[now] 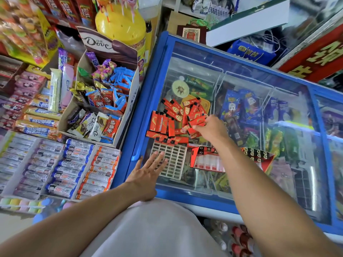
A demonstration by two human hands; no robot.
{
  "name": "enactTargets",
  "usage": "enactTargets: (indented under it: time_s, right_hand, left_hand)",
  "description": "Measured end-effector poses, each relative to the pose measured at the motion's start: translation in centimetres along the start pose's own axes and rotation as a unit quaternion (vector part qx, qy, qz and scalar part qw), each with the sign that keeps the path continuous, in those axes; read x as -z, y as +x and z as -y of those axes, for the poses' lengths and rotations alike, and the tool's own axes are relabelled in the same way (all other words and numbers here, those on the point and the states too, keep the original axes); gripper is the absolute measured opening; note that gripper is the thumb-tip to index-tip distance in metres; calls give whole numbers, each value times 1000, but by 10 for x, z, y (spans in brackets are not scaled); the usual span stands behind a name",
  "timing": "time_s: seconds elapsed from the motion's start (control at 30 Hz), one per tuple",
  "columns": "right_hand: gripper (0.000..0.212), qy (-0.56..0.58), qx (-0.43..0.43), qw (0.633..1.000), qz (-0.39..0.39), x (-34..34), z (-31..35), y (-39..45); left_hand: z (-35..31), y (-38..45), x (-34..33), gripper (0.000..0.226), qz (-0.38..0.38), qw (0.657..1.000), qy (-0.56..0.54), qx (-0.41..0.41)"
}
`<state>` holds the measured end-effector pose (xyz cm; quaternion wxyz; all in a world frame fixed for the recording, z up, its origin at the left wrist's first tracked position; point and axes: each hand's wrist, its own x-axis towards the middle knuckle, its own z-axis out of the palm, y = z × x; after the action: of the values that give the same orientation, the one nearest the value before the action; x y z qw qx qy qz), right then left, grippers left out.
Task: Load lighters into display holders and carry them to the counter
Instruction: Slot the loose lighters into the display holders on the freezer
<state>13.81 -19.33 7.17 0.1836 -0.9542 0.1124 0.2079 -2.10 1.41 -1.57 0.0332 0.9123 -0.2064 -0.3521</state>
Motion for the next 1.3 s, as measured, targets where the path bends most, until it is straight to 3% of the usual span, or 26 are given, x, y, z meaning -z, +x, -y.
enactTargets:
  time_s: [0.07,0.13,0.17,0.2,0.3,0.43,0.57,0.73,0.9,1.0,1.13,1.3]
  right_hand:
    - [66,-46,-72,995,56,-1,-4,13]
    - [119,-74,-109,988,83,-10,-7,23]
    - [130,-67,-115,987,89,-14,-9,26]
    - [128,-50,-118,988,91,-17,-11,32]
    - [92,65,-133,986,80,-13,-11,35]
    - [60,157,-147,975,61,-8,-23,37]
    - [15,179,-60,982,18,5,-26,18]
    - [17,110,98,989,-19,14,-18,-28]
    - [24,98,168,980,-39,16,-26,-61]
    - [30,87,176,979,-46,20,-44,-79]
    - [20,137,154,977,-62,30,-76,-105]
    - [19,154,97,982,-47,24,-118,-117]
  left_hand:
    - [0,1,1,108,2,1000,3,0]
    - [1,1,3,106,6,1000,0,-4]
    - [1,0,4,106,9,1000,-1,-6]
    - [1,0,5,106,11,1000,0,-7]
    - [0,0,6,105,16,1000,6,-6]
    - [-1,-1,6,105,16,1000,6,-7]
    - [-3,-1,5,107,12,1000,4,-4]
    - [-5,-2,5,108,8,1000,8,0]
    - [-6,-1,4,109,-7,1000,3,3]
    - [-8,-3,3,109,-20,1000,-7,5]
    - [-11,-4,4,105,-44,998,-38,10]
    - [-25,-3,8,85,-150,985,-88,-7]
